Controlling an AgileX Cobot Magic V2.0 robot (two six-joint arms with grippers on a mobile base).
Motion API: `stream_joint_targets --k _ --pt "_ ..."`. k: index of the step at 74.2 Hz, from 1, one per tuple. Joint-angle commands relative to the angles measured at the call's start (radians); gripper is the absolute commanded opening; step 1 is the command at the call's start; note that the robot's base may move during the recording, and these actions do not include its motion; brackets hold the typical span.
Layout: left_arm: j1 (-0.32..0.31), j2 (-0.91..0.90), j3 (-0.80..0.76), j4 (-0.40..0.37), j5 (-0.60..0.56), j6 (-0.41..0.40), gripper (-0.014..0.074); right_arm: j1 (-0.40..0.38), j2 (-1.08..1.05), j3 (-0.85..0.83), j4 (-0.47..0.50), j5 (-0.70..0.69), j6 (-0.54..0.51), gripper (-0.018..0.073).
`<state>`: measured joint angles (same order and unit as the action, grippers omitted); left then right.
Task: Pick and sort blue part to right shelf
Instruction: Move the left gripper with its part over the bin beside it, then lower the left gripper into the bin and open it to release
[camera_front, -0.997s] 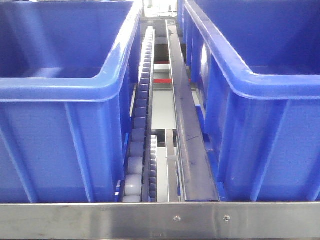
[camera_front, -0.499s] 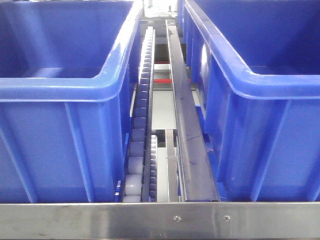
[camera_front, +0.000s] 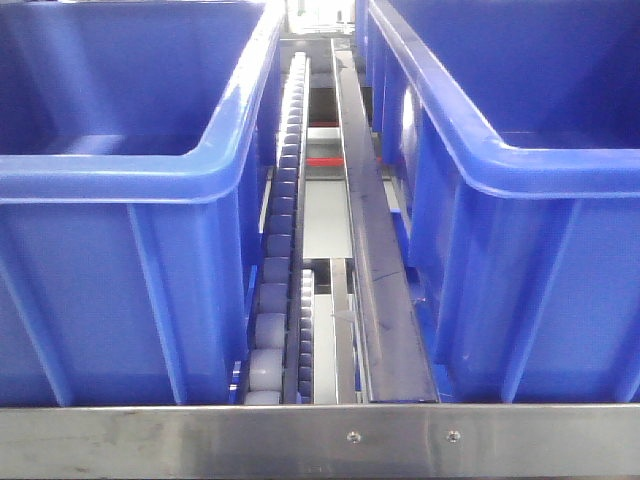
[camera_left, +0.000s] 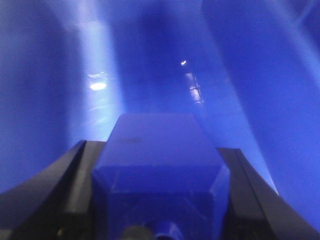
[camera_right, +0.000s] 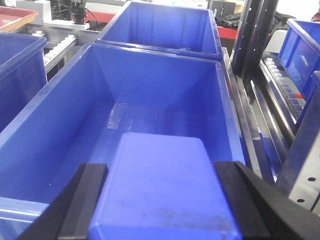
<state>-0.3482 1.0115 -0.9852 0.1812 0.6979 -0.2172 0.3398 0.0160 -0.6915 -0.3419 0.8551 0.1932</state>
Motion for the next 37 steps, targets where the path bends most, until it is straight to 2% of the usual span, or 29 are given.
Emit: stream_joint_targets --k 1,6,18,37 --pt "0.012 0.107 -0.075 0.008 -0.113 -0.049 0.0249 -0.004 0.022 -0.024 -0.031 -0.098 -0.007 0.012" --pt "0.045 0.208 -0.104 0.0 -0.144 -0.089 0.0249 -0.004 0.022 -0.024 -0.03 -0.098 -0.007 0.012" --pt "0.109 0.426 -0.169 -0.01 -0.159 -0.094 0.0249 -0.004 0.022 -0.024 -0.03 -0.098 -0.007 0.012" --pt "0.112 0.701 -0.299 -0.01 -0.101 -0.094 0.0249 -0.004 0.022 -0.024 -0.03 -0.098 -0.007 0.012"
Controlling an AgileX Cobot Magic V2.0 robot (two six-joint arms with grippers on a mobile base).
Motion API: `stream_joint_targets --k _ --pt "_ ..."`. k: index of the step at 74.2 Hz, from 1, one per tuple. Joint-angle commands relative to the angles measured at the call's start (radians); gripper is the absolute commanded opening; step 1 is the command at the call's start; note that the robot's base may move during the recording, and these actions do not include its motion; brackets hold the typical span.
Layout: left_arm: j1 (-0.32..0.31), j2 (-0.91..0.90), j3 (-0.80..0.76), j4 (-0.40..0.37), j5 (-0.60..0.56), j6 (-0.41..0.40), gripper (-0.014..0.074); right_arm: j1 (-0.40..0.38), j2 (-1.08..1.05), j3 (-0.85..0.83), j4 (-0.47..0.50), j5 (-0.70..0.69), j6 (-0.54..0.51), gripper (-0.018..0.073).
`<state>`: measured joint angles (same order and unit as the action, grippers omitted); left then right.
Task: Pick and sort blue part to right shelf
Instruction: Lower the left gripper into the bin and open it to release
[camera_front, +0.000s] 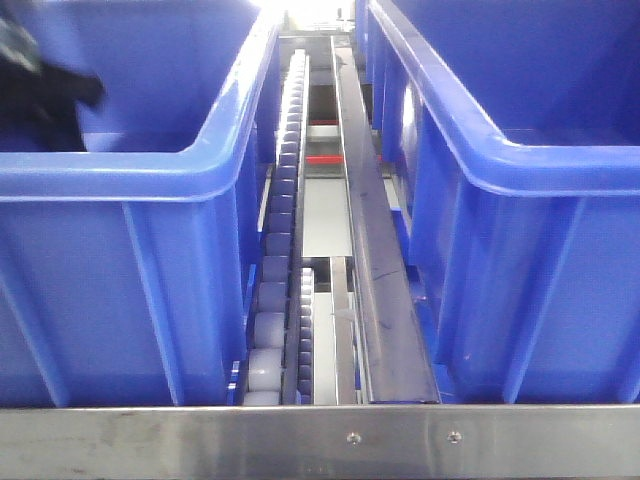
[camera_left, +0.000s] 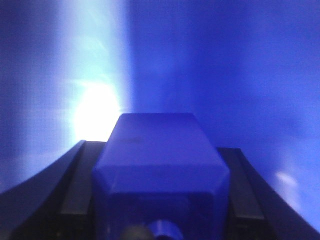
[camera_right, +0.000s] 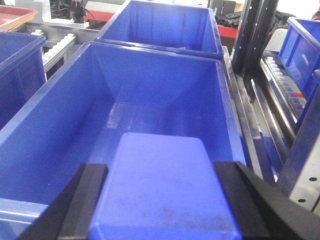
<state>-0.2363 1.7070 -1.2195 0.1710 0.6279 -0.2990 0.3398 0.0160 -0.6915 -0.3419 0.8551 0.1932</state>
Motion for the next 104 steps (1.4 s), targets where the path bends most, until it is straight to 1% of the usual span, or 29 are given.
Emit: stream_joint_targets --k 1,16,20,24,28,32,34,39,42,46,54,60,70,87,98,104 --pt "0.0 0.01 -0.07 0.0 -0.031 -0.012 0.0249 -0.004 0.022 -0.024 -0.03 -0.098 -0.007 0.012" --pt "0.0 0.067 -0.093 0.006 -0.031 -0.01 0.0256 -0.004 0.022 -0.024 -0.03 -0.09 -0.007 0.012" --pt "0.0 0.068 -0.094 0.006 -0.029 0.012 0.0273 -0.004 0.022 -0.024 -0.03 -0.085 -0.007 0.012" --pt "0.0 0.068 -0.094 -0.003 -0.024 0.036 0.0315 -0.004 0.022 -0.024 -0.03 -0.077 -0.007 0.012" --pt "0.0 0.068 -0.097 -0.015 -0.014 0.06 0.039 -0.004 0.022 -0.024 -0.03 -0.069 -0.007 0.012" --pt "0.0 0.066 -0.102 -0.019 -0.006 0.061 0.0468 -0.004 0.022 -0.024 -0.03 -0.062 -0.007 0.012" --pt "0.0 0.066 -0.107 -0.019 0.002 0.061 0.0521 -0.004 0.022 -0.024 -0.03 -0.061 -0.007 0.012" --pt "0.0 0.066 -0.12 -0.019 0.019 0.061 0.0598 -0.004 0.022 -0.024 -0.03 -0.059 -0.007 0.012" --pt "0.0 0.06 -0.132 -0.019 0.031 0.061 0.0627 -0.004 0.022 -0.024 -0.03 -0.059 -0.007 0.012" --pt "0.0 0.047 -0.148 -0.021 0.039 0.061 0.0633 -0.004 0.022 -0.024 -0.03 -0.059 -0.007 0.012" --pt "0.0 -0.012 -0.155 -0.021 0.043 0.061 0.0618 -0.004 0.022 -0.024 -0.03 -0.056 -0.007 0.012" --pt "0.0 -0.088 -0.145 -0.021 0.044 0.061 0.0584 -0.004 0.032 -0.024 -0.03 -0.056 -0.007 0.012" --pt "0.0 -0.227 -0.091 -0.021 0.027 0.061 0.0476 -0.004 0.111 -0.033 -0.021 -0.062 -0.006 0.012" --pt "0.0 -0.499 0.08 -0.009 -0.033 0.061 0.0259 -0.004 0.403 -0.092 0.031 -0.083 0.019 0.012" --pt "0.0 -0.667 0.199 0.015 -0.082 0.061 0.0157 -0.004 0.635 -0.176 0.095 -0.084 0.059 0.012" --pt "0.0 -0.755 0.271 0.019 -0.115 0.061 0.0122 -0.004 0.749 -0.224 0.128 -0.083 0.066 0.012"
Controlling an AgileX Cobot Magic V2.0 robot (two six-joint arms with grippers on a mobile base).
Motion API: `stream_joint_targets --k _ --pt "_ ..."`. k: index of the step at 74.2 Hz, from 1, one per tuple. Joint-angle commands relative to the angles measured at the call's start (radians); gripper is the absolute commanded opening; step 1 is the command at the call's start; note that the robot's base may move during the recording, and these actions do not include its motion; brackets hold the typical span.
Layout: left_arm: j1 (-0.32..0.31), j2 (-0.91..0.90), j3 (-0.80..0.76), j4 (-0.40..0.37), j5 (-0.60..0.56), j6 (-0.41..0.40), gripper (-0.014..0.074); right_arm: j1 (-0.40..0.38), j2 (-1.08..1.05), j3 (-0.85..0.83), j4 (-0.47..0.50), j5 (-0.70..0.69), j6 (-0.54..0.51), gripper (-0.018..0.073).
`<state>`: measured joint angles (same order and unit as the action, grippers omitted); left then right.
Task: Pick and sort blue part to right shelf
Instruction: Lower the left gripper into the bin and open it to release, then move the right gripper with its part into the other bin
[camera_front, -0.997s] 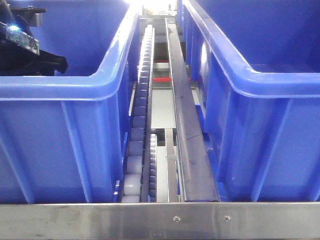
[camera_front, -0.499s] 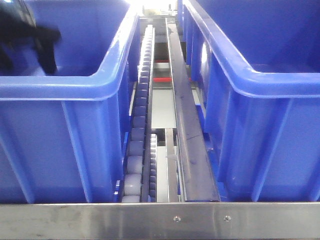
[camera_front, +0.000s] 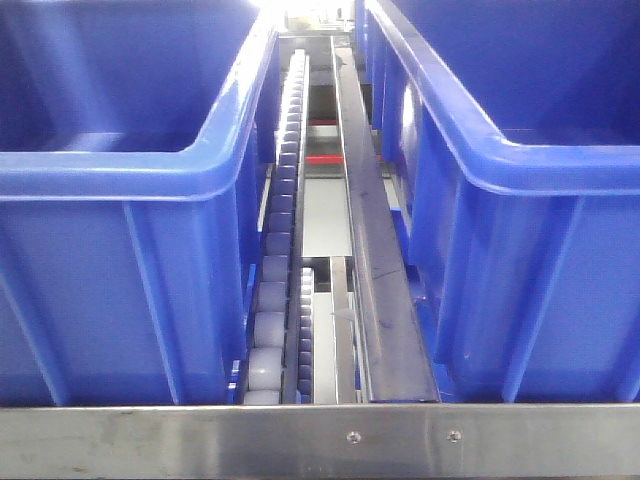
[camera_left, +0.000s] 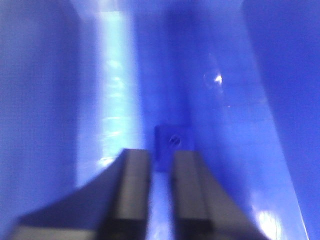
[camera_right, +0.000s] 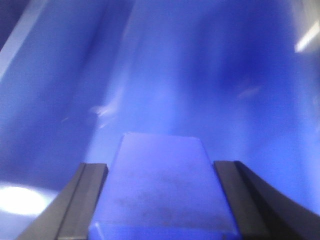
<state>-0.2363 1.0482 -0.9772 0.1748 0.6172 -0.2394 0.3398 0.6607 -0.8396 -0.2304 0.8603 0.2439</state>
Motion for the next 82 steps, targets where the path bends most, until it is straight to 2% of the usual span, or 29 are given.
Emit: stream_joint_targets --k 1,7,17,27,43,54,70,82 --pt "0.0 -0.112 0.04 0.015 -0.111 0.001 0.0125 -0.004 0.124 -0.085 0.023 -0.088 0.016 0.012" --pt "0.0 -0.203 0.102 0.022 -0.141 0.001 0.0125 -0.004 0.24 -0.141 0.058 -0.084 0.016 0.012" --pt "0.0 -0.335 0.194 0.026 -0.163 0.001 0.0125 -0.012 0.4 -0.218 0.06 -0.072 0.016 0.012" --pt "0.0 -0.468 0.268 0.031 -0.163 0.001 0.0125 -0.082 0.547 -0.299 0.064 -0.065 0.011 0.012" --pt "0.0 -0.639 0.309 0.031 -0.158 0.001 0.0125 -0.201 0.748 -0.406 0.096 -0.076 -0.086 0.012" --pt "0.0 -0.709 0.309 0.031 -0.147 0.001 0.0125 -0.232 0.87 -0.46 0.097 -0.119 -0.102 0.012" --pt "0.0 -0.737 0.309 0.031 -0.071 0.001 0.0125 -0.233 1.024 -0.484 0.097 -0.237 -0.102 0.012" --pt "0.0 -0.737 0.309 0.031 -0.061 0.001 0.0125 -0.233 1.099 -0.485 0.096 -0.261 -0.102 0.0125"
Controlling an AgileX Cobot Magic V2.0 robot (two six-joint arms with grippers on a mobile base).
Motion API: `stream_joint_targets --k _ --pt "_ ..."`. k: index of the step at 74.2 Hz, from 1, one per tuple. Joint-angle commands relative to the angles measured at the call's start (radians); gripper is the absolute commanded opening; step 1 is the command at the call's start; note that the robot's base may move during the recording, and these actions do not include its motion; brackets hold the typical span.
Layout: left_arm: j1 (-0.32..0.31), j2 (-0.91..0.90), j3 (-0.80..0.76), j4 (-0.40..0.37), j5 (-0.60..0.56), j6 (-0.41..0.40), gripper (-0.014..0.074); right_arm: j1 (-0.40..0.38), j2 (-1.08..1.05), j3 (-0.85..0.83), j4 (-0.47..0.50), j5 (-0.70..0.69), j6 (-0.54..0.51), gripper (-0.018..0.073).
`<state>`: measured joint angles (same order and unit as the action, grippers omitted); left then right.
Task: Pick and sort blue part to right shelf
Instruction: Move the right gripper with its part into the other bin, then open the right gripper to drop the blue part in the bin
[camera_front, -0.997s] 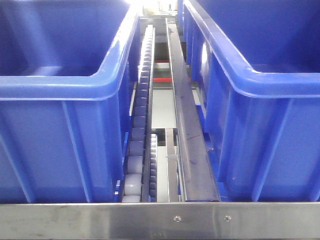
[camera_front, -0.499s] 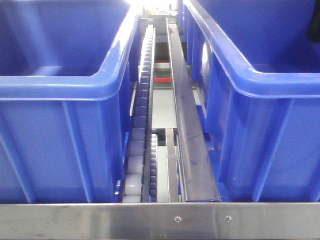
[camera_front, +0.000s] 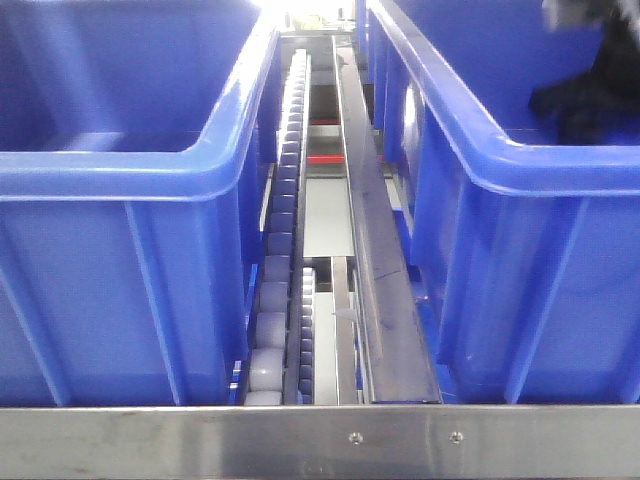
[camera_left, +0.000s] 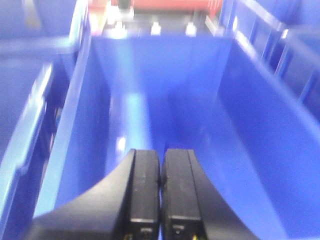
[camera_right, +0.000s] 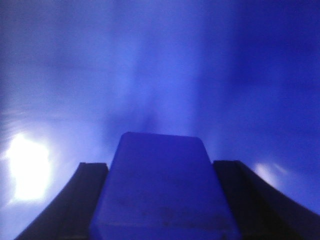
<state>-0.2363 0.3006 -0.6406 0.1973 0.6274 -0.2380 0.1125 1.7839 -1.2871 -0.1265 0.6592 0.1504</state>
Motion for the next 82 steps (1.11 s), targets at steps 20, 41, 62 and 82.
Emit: stream_joint_targets --k 20,41,62,82 --pt "0.0 0.01 -0.027 0.008 -0.072 0.0 0.0125 -0.006 -0.007 -0.04 -0.009 -0.056 -0.009 0.0516" --pt "0.0 0.01 -0.027 0.008 -0.072 0.0 0.0125 -0.006 -0.109 -0.042 -0.008 -0.033 -0.009 0.0602" --pt "0.0 0.01 -0.027 0.008 -0.072 0.0 0.0125 0.02 -0.355 0.033 -0.002 0.021 -0.009 0.0334" --pt "0.0 0.01 -0.027 0.033 -0.068 0.0 0.0125 0.092 -0.662 0.251 0.001 0.021 -0.009 0.0058"
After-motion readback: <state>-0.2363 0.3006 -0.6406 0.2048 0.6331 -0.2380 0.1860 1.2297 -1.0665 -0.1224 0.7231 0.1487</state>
